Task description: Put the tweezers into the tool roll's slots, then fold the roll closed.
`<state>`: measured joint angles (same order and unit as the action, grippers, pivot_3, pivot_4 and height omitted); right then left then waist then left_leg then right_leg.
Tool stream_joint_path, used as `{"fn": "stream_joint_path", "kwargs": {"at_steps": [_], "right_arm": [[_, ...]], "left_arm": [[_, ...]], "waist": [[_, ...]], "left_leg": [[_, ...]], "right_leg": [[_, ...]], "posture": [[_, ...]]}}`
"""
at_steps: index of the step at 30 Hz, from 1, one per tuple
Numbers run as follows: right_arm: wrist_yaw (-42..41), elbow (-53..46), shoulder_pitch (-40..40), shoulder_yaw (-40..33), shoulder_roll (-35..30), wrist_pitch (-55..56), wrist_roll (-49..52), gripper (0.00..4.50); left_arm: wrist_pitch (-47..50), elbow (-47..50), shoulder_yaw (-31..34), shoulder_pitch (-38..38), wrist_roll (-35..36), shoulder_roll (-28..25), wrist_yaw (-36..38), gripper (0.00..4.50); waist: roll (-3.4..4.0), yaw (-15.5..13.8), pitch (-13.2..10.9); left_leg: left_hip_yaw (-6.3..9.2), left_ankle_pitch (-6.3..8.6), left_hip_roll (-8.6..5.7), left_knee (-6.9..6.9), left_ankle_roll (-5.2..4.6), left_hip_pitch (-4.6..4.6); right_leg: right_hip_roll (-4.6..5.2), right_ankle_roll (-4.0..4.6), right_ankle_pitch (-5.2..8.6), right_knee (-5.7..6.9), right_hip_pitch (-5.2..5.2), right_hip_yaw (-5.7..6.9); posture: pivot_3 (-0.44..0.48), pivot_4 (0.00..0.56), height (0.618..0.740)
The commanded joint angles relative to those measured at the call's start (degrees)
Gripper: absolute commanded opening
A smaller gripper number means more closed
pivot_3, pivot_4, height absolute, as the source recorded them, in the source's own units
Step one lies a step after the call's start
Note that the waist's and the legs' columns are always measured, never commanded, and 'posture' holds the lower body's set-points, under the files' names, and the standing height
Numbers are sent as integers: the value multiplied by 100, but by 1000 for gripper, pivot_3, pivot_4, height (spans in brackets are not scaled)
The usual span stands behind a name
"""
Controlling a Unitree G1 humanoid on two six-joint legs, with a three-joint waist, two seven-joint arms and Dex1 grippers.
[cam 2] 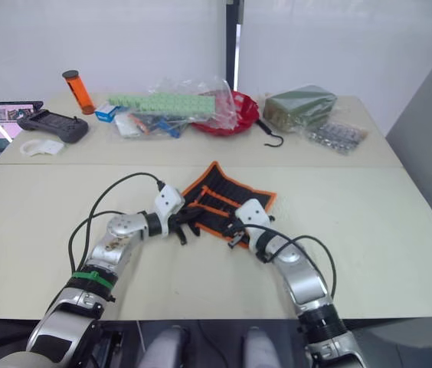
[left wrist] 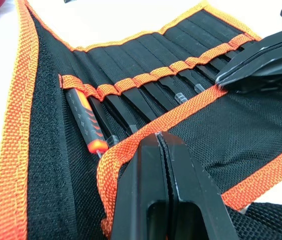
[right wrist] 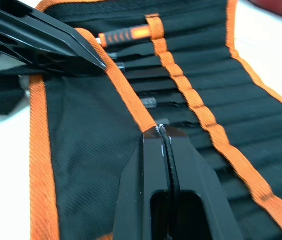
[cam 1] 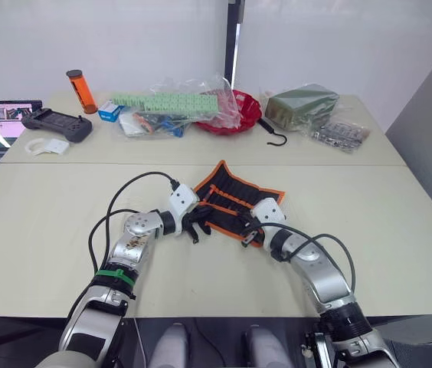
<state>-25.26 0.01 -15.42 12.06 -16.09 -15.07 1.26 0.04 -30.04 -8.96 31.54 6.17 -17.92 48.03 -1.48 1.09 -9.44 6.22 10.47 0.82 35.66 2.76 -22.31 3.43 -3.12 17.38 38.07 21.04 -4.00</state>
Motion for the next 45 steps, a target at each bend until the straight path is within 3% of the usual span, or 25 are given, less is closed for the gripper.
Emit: {"fn": "stream_joint_path", "kwargs": {"at_steps": [1,6,12,14,23,26,28,30,34,44,45], "right_arm": [[-29,-33,94,-156,-101,-42,0,0],[-388,-519,-21,-409,-87,-112,537,0],[-957,-1362,-10,-825,-400,-988,1447,0],[-1039,-1631,-30,-1131,-581,-1614,1910,0],[-870,-2019,-65,-2016,-1031,-3409,3101,2898],[-769,-2023,-21,-2029,-1082,-3536,3135,3901],[-727,-1995,25,-1965,-1105,-3494,3036,4473],[-702,-1990,37,-2019,-984,-3533,3184,4473],[-871,-2155,92,-1880,-915,-3499,3402,4473],[-964,-2906,457,-1483,-1108,-3151,3318,4473],[-914,-2937,475,-1484,-1091,-3133,3303,4494]], "left_arm": [[262,-83,149,-161,57,-85,-9,37],[668,922,515,-214,820,-176,432,37],[1436,2076,988,-223,1542,-636,722,37],[1651,2378,1176,-246,1718,-932,837,562],[1605,2391,1636,-585,1679,-2168,1298,3458],[1515,2244,1696,-702,1650,-2291,1301,4449],[1481,2160,1655,-761,1578,-2297,1250,4500],[1497,2036,1618,-738,1512,-2178,1077,4500],[2194,1906,1750,-436,2041,-1677,849,4500],[2402,557,833,621,1341,-1350,1124,4500],[2394,361,756,769,1275,-1267,1146,4236]], "waist": [[2,0,1],[5,30,-2],[7,39,-9],[8,45,-10],[13,99,-17],[16,99,-20],[16,87,-20],[15,88,-20],[13,69,-21],[10,94,-24],[10,84,-24]], "left_leg": [[0,0,0,0,0,0],[0,0,1,-3,0,-17],[3,0,1,8,0,-118],[3,0,1,6,0,-117],[2,0,3,-3,0,-112],[2,0,2,-5,0,-112],[1,0,2,-4,0,-114],[1,0,2,-4,0,-114],[2,0,2,-1,0,-118],[2,0,1,1,-1,-120],[2,0,0,3,-1,-120]], "right_leg": [[0,0,0,0,0,0],[0,7,-4,0,17,0],[1,36,-25,10,114,0],[1,36,-25,9,114,0],[0,37,-24,4,114,0],[0,37,-24,2,114,0],[1,37,-24,1,115,0],[1,37,-24,0,114,-1],[1,36,-24,2,114,0],[0,36,-23,2,117,1],[0,35,-23,3,116,3]], "posture": [[0,150,740],[0,150,740],[0,150,740],[0,150,740],[0,150,740],[0,150,740],[0,150,740],[0,150,740],[0,150,740],[0,150,740],[0,150,740]]}}
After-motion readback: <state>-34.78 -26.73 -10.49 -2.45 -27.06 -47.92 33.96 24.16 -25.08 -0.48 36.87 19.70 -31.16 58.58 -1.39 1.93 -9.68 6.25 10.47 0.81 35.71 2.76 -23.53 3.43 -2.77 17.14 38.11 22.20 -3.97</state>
